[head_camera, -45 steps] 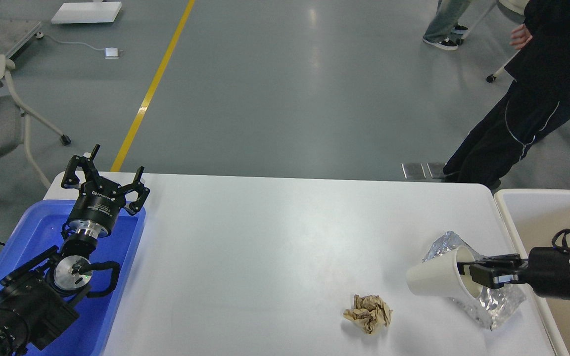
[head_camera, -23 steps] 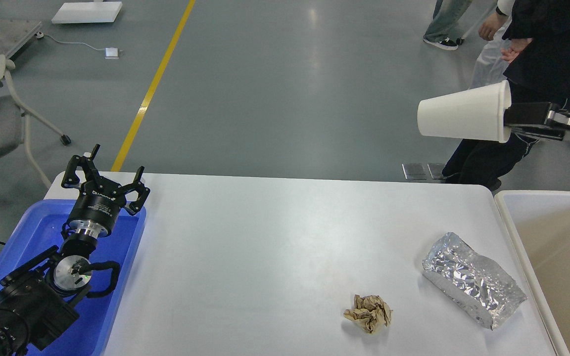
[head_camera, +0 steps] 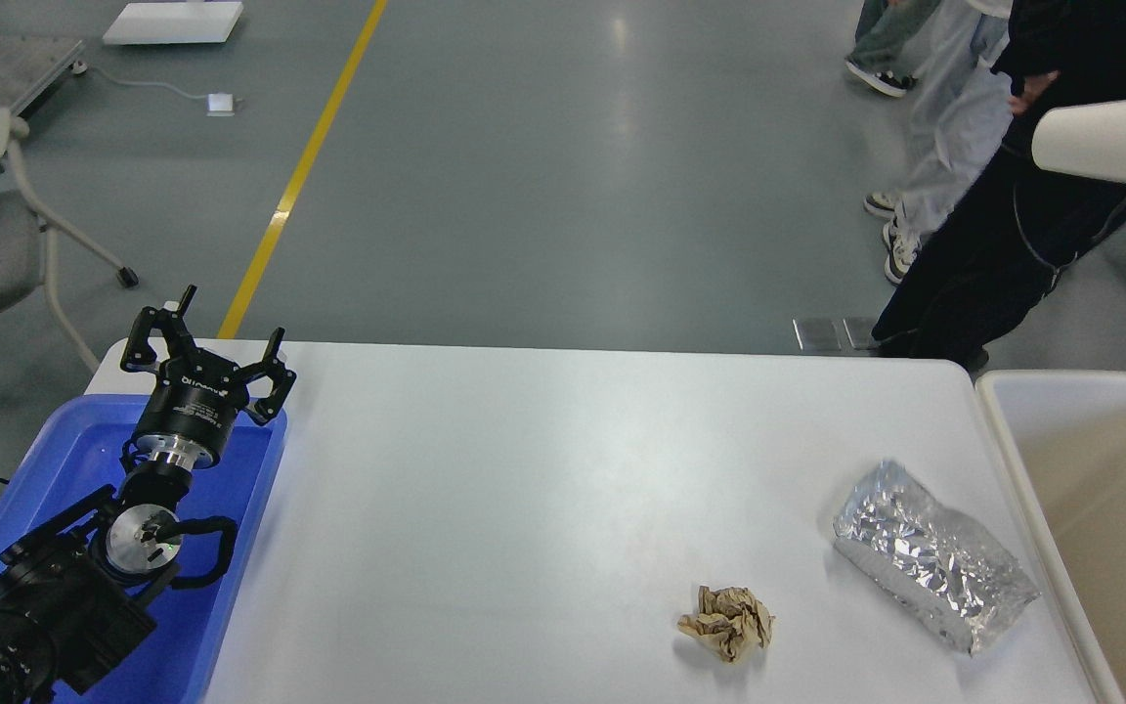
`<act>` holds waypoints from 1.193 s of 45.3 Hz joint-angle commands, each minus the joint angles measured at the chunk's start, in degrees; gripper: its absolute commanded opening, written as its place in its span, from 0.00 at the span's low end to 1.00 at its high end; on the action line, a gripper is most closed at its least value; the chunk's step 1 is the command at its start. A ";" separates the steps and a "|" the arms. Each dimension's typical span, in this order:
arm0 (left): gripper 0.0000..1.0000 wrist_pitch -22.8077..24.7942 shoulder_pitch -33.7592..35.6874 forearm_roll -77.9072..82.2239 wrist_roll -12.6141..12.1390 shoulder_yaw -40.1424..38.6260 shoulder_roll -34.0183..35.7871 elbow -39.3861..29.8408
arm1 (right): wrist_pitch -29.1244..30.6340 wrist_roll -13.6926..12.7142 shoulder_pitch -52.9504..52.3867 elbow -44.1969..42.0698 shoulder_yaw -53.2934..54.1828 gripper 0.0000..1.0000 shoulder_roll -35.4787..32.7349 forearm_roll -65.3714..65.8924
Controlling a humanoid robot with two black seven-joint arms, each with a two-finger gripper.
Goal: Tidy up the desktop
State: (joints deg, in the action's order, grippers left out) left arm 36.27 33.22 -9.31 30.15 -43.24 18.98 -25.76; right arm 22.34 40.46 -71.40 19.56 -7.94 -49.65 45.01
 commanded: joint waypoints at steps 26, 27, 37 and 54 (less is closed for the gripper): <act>1.00 0.03 0.00 0.00 0.00 0.00 0.00 0.00 | -13.89 -35.19 20.67 -23.52 -4.71 0.00 14.22 -21.01; 1.00 0.03 0.00 0.00 0.00 0.00 0.00 0.00 | -14.68 -35.19 21.64 -23.52 -4.71 0.00 14.66 -21.36; 1.00 0.03 0.00 0.00 0.00 0.00 0.00 0.00 | -18.56 -35.28 30.69 -23.52 -3.84 0.00 20.72 -26.19; 1.00 0.03 0.00 0.00 0.00 0.00 0.00 0.00 | -22.07 -35.28 36.33 -23.43 -3.48 0.00 26.18 -28.75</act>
State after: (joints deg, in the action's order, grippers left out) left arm 36.30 33.22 -9.32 30.15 -43.24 18.98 -25.75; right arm 2.45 5.49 -38.61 -3.86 -11.80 -26.44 18.09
